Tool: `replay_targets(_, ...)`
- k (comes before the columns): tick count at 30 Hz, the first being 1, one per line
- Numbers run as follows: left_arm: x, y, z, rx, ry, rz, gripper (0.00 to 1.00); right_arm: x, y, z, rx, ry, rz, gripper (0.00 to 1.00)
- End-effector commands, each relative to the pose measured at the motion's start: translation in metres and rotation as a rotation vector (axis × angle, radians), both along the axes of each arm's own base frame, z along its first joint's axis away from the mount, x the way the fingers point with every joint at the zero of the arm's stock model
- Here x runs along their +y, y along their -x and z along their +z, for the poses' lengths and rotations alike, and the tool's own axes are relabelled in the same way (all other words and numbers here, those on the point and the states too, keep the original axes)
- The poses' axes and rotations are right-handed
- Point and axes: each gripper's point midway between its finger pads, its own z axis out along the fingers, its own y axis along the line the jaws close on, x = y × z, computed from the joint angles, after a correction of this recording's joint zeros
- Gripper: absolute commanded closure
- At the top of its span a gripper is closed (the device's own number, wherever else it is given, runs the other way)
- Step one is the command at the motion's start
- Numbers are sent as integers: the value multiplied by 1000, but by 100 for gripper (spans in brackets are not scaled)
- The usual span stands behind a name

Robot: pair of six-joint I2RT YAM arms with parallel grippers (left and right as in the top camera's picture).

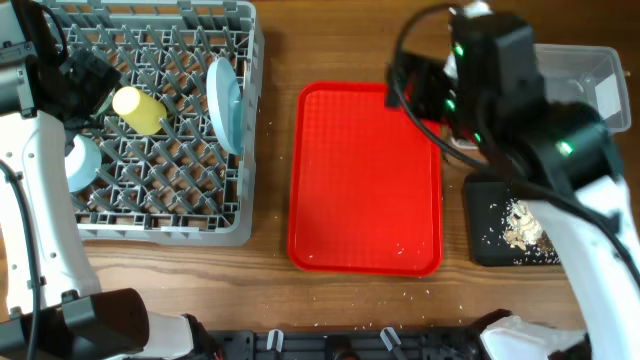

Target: Sort waste into correct bins and load items into the dishwasher rack

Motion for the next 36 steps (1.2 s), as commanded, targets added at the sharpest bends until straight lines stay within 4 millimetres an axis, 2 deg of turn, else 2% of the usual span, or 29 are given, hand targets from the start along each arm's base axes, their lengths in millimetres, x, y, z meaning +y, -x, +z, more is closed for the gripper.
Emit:
replay_targets(1, 1, -1, 2, -11, 0, 11, 0, -40, 43, -21, 74, 128, -61, 1)
replay_targets(3, 1, -1, 2, -11, 0, 11, 0, -53, 67, -39, 109, 141, -84, 1)
replay_targets(5, 1, -1, 2, -11, 0, 11, 0, -72, 98, -68, 118, 111, -154, 0)
replay_targets(7, 1, -1, 2, -11, 0, 11, 0, -81, 121, -87, 139, 79, -190, 0)
replay_targets(12, 1, -1, 2, -11, 0, 11, 0, -90, 140, -102, 178, 134, -152, 0)
replay_targets(16, 1, -1, 2, -11, 0, 11, 0, -91, 136, -101, 160, 177, -112, 0)
replay_targets(19, 1, -1, 2, -11, 0, 11, 0, -83, 121, -101, 34, 151, -75, 0)
replay_targets(23, 1, -1, 2, -11, 0, 11, 0, -66, 101, -134, -269, 77, 27, 0)
replay_targets(26, 1, -1, 2, -11, 0, 11, 0, -52, 92, -152, -528, 61, 128, 0)
replay_targets(28, 1, -1, 2, -11, 0, 11, 0, -54, 92, -164, -601, 30, 105, 0)
replay_targets(33, 1, -1, 2, -11, 0, 11, 0, -72, 88, -165, -720, -17, 60, 0)
replay_targets(36, 1, -1, 2, -11, 0, 11, 0, -94, 85, -170, -758, 12, -27, 0)
